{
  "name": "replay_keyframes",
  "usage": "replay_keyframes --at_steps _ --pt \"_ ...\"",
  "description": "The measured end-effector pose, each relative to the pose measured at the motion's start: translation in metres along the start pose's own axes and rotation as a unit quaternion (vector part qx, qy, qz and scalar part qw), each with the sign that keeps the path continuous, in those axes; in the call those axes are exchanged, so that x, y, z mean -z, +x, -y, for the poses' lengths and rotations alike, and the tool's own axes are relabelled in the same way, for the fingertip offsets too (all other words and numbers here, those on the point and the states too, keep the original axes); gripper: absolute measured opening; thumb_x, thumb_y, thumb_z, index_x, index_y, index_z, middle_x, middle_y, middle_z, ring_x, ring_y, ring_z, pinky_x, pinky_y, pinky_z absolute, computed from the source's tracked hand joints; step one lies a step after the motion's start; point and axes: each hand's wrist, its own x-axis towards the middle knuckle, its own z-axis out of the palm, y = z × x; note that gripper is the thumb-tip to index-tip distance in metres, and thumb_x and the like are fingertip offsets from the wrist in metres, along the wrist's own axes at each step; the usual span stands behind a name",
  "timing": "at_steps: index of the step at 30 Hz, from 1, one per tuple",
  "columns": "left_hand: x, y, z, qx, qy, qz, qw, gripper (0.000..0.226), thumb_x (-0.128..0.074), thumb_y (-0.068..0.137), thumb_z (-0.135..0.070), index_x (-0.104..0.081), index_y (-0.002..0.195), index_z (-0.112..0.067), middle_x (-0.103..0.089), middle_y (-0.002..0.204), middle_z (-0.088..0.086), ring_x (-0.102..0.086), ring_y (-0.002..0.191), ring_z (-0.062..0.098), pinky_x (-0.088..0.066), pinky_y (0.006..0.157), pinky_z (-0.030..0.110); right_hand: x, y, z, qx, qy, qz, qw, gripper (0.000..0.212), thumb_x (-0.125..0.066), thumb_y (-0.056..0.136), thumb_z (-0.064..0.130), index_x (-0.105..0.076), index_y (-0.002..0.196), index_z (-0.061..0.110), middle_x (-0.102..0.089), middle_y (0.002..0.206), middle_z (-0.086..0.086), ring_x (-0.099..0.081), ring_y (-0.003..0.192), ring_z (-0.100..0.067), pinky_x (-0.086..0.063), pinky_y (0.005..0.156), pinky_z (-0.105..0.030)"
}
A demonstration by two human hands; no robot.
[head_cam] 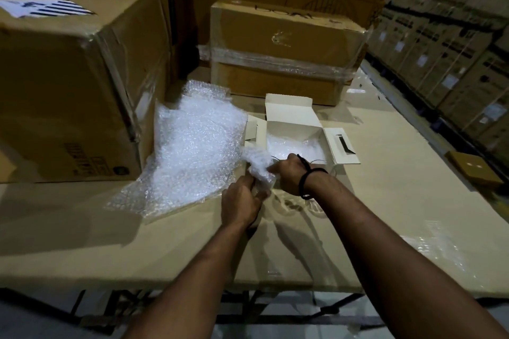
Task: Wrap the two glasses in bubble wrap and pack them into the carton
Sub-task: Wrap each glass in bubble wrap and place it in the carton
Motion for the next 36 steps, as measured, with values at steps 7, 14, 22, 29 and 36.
replay_keyframes --at_steps 7,14,22,29,36 --pt "-0.002 0.000 0.002 0.004 -0.020 -0.007 1.000 0.040 -0.067 0.079 -0.053 -0.060 0.110 -0.028 -0.070 0.101 -0.001 -0.064 0.092 0.027 -0.050 0.079 0.040 0.005 -0.016 0.005 0.102 -0.029 -0.220 0.970 0.065 -0.056 0.073 0.012 -0.051 0.131 0.042 -0.053 0.137 0.010 -0.047 0.111 -0.028 -0.030 0.077 -0.032" --pt "-0.001 0.000 0.000 0.016 -0.009 0.003 1.000 0.035 -0.069 0.081 -0.048 -0.058 0.109 -0.030 -0.069 0.106 -0.001 -0.063 0.095 0.027 -0.049 0.085 0.044 0.001 -0.020 0.006 0.098 -0.081 -0.195 0.972 0.047 -0.050 0.085 0.020 -0.054 0.129 0.037 -0.054 0.135 0.017 -0.040 0.116 -0.021 -0.021 0.079 -0.033" --pt "0.002 -0.002 -0.004 0.003 -0.012 0.007 1.000 0.037 -0.069 0.081 -0.049 -0.057 0.112 -0.032 -0.068 0.108 -0.003 -0.062 0.094 0.027 -0.049 0.084 0.044 -0.002 -0.012 0.003 0.051 -0.082 -0.104 0.990 0.048 -0.046 0.086 0.016 -0.053 0.128 0.037 -0.063 0.124 0.006 -0.040 0.111 -0.022 -0.027 0.082 -0.038" --pt "0.002 -0.001 -0.002 -0.005 -0.003 0.004 1.000 0.039 -0.071 0.080 -0.050 -0.060 0.110 -0.027 -0.068 0.106 0.000 -0.062 0.093 0.028 -0.048 0.081 0.041 0.022 -0.011 0.006 0.067 -0.103 -0.082 0.989 0.046 -0.050 0.087 0.025 -0.051 0.129 0.044 -0.065 0.115 0.001 -0.050 0.114 -0.024 -0.030 0.081 -0.035" --pt "0.002 0.000 -0.003 0.003 -0.018 0.009 1.000 0.035 -0.070 0.081 -0.047 -0.060 0.106 -0.025 -0.069 0.102 0.004 -0.062 0.092 0.030 -0.049 0.081 0.043 0.002 -0.015 0.001 0.057 -0.049 -0.122 0.990 0.042 -0.046 0.085 0.017 -0.062 0.115 0.041 -0.062 0.111 -0.004 -0.048 0.109 -0.027 -0.029 0.081 -0.033"
